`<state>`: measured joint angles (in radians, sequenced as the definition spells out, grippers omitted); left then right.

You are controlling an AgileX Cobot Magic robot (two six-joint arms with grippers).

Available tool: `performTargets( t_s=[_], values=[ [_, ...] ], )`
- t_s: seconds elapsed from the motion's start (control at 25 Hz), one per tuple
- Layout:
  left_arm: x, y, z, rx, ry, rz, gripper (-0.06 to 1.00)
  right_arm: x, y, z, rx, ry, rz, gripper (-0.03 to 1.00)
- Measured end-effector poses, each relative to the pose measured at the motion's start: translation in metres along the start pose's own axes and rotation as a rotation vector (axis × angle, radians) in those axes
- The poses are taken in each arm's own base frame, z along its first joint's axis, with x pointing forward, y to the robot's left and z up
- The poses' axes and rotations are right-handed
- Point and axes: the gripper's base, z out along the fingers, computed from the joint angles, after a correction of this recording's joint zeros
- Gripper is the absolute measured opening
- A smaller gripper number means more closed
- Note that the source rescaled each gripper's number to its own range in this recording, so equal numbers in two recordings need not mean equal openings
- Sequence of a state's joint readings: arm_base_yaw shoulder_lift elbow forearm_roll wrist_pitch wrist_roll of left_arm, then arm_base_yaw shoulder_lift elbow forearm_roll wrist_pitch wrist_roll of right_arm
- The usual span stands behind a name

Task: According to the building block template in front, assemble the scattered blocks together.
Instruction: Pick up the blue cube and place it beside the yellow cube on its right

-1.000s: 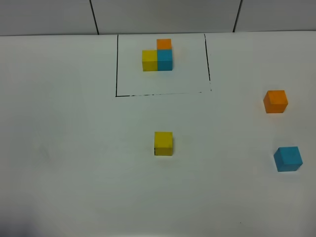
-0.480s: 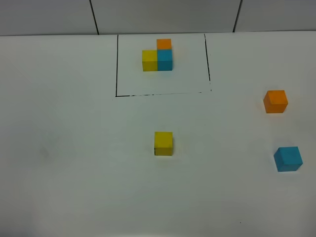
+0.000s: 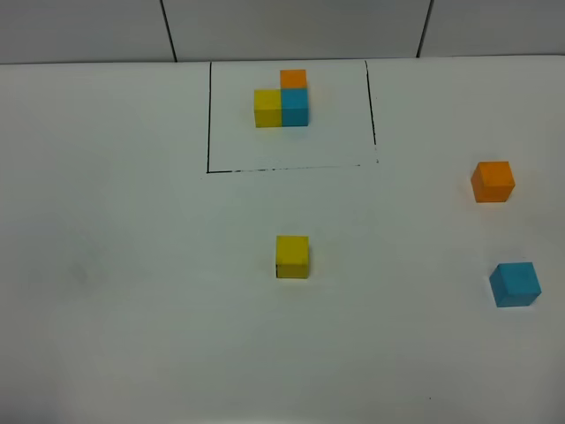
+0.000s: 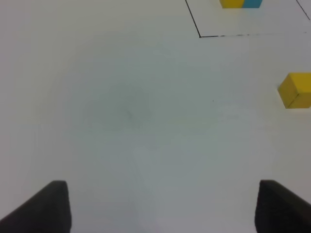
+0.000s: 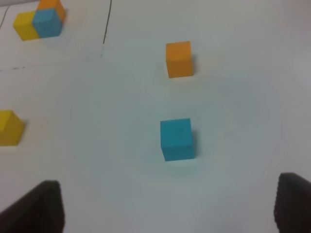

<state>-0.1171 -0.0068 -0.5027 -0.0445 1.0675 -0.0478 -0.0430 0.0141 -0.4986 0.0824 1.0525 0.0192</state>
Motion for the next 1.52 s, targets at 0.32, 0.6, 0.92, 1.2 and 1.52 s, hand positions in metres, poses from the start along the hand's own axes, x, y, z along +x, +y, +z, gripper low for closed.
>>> performTargets(
  t_s=[0.32,0.6,0.92,1.2,1.52],
  values=[
    [0.0,-0.0002,0.0,0.002,0.0,-0.001,0.83,0.0,0.0,0.0,0.0,0.0,0.001,0.75],
    [-0.0001,-0.0011,0.0003,-0.054,-0.005,-0.034,0.83,0.0,0.0,0.0,0.0,0.0,0.001,0.75],
    [0.0,-0.0013,0.0003,-0.062,-0.005,-0.041,0.83,0.0,0.0,0.0,0.0,0.0,0.001,0.75],
    [0.0,-0.0013,0.0003,-0.062,-0.005,-0.039,0.83,0.0,0.0003,0.0,-0.004,0.0,0.004,0.75],
    [-0.0001,-0.0013,0.0004,-0.062,-0.004,-0.038,0.83,0.0,0.0004,0.0,-0.004,0.0,0.005,0.75]
  ],
)
